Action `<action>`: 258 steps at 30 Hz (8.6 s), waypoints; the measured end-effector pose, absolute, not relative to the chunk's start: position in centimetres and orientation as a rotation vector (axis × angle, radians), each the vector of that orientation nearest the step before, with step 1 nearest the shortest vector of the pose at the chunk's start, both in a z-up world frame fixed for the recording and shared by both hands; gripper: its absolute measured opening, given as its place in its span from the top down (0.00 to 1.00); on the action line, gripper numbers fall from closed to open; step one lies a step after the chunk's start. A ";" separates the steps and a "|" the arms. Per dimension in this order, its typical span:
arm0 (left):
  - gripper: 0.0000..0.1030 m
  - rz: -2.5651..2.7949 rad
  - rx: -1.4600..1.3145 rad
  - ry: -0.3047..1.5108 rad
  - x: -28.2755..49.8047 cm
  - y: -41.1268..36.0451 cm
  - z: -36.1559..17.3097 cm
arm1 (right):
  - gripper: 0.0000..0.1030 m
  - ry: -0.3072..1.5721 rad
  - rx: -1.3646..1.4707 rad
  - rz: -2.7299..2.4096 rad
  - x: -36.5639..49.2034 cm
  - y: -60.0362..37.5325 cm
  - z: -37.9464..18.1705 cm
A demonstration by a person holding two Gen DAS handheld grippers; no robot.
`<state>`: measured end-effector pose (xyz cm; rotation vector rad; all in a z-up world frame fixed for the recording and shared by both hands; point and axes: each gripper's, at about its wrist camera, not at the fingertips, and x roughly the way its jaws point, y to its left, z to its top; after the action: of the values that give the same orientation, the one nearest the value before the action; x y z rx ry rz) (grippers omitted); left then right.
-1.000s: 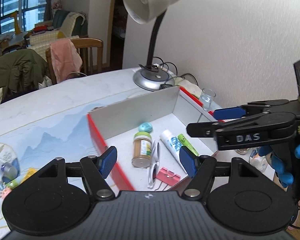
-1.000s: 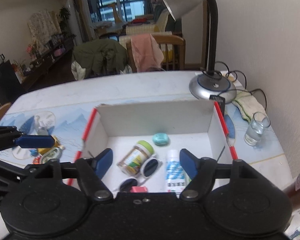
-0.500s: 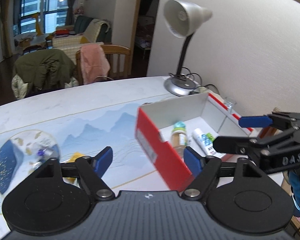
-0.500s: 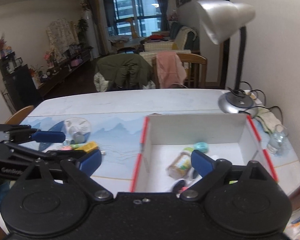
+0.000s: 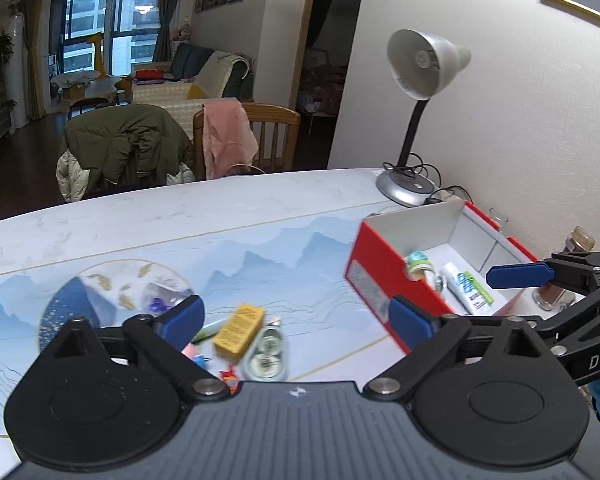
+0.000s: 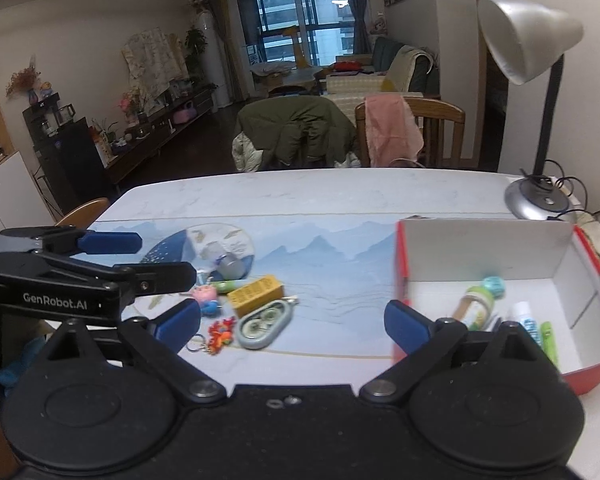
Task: Organize rigid objects
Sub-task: 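Withdraw both tools from the box back over the remaining items, then grasp the pink-haired doll with the left gripper while the right gripper grasps the grey correction tape, then carry the doll and correction tape into the red shoebox with both grippers, then open both grippers to release the doll and tape in the box, then withdraw both tools from the box back toward the remaining items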
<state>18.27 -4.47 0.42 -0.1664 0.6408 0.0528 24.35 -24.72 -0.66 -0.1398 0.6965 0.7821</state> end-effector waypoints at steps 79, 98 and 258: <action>0.24 -0.062 0.213 0.704 23.4 4.8 -16.4 | 0.45 1.061 -0.182 0.461 31.1 -9.1 -15.5; 0.24 -0.027 -0.005 0.695 20.6 3.3 -8.8 | 0.45 0.991 -0.119 0.553 27.4 -14.7 -8.3; 0.18 0.011 -0.206 0.691 24.2 -11.7 1.3 | 0.05 0.824 -0.039 0.636 31.0 -31.6 1.2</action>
<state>24.16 -11.70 1.35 -0.2061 0.6910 0.0108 31.03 -31.62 1.18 -0.0385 0.8235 0.6364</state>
